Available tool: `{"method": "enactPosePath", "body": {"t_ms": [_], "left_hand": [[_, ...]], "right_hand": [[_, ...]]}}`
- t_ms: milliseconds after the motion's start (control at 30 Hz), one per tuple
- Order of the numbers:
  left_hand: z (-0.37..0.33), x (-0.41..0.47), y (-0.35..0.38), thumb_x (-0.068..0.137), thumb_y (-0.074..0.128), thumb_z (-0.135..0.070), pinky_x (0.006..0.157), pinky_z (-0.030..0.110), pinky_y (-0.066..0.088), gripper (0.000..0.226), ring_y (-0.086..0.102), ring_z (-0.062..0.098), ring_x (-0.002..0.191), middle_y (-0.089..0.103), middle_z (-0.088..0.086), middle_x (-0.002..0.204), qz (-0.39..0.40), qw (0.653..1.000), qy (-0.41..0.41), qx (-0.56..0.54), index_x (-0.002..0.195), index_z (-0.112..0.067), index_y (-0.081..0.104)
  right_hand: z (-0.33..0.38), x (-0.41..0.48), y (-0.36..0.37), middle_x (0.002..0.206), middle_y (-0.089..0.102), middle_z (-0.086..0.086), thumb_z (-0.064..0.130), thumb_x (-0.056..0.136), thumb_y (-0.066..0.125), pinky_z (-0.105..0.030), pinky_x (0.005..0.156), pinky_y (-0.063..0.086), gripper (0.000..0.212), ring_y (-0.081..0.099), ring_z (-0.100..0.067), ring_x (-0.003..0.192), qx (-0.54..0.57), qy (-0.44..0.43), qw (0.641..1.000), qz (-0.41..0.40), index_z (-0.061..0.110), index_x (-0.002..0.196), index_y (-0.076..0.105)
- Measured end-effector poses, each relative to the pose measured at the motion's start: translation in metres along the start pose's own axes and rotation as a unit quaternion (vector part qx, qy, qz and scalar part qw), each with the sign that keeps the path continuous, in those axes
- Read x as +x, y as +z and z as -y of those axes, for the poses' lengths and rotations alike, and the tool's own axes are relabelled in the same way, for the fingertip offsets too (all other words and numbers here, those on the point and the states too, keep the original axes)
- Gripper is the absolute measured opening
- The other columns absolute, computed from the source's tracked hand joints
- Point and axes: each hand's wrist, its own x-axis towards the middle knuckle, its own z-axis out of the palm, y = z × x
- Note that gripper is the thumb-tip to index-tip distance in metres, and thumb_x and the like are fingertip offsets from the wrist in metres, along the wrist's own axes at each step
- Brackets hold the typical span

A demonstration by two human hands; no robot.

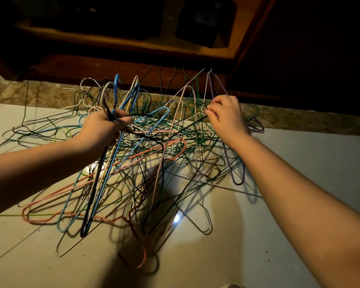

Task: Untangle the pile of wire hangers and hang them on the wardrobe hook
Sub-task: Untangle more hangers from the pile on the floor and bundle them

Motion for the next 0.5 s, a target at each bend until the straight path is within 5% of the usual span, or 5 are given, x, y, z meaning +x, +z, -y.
{"method": "enactPosePath", "body": {"t_ms": [133,367,500], "left_hand": [[-0.003,0.002,-0.003,0.092,0.054,-0.015,0.046,0.018,0.034,0.005,0.039,0.009,0.055,0.059,0.004,0.079,0.001,1.0,-0.003,-0.016,0.089,-0.016,0.058],[-0.014,0.0,-0.005,0.093,0.051,-0.013,0.042,0.012,0.033,0.008,0.037,0.007,0.054,0.058,0.004,0.076,-0.006,0.999,-0.004,-0.053,0.089,-0.016,0.056],[-0.016,-0.002,-0.01,0.094,0.051,-0.012,0.038,0.011,0.031,0.006,0.037,0.008,0.054,0.054,0.004,0.074,-0.01,0.997,-0.003,-0.075,0.092,-0.013,0.057]], "right_hand": [[0.007,-0.006,-0.006,0.107,0.06,-0.013,0.012,0.084,0.059,-0.024,0.084,0.028,0.02,0.048,-0.03,0.105,0.068,0.007,0.995,-0.067,0.005,0.1,0.07],[0.005,-0.016,-0.011,0.109,0.059,-0.013,0.021,0.081,0.059,-0.044,0.089,0.043,0.02,0.05,-0.034,0.106,0.037,0.005,0.994,-0.1,0.01,0.095,0.07],[0.004,-0.015,-0.012,0.12,0.057,-0.01,0.025,0.082,0.062,-0.049,0.096,0.038,0.019,0.046,-0.033,0.113,-0.011,0.033,0.993,-0.11,0.015,0.096,0.071]]}}
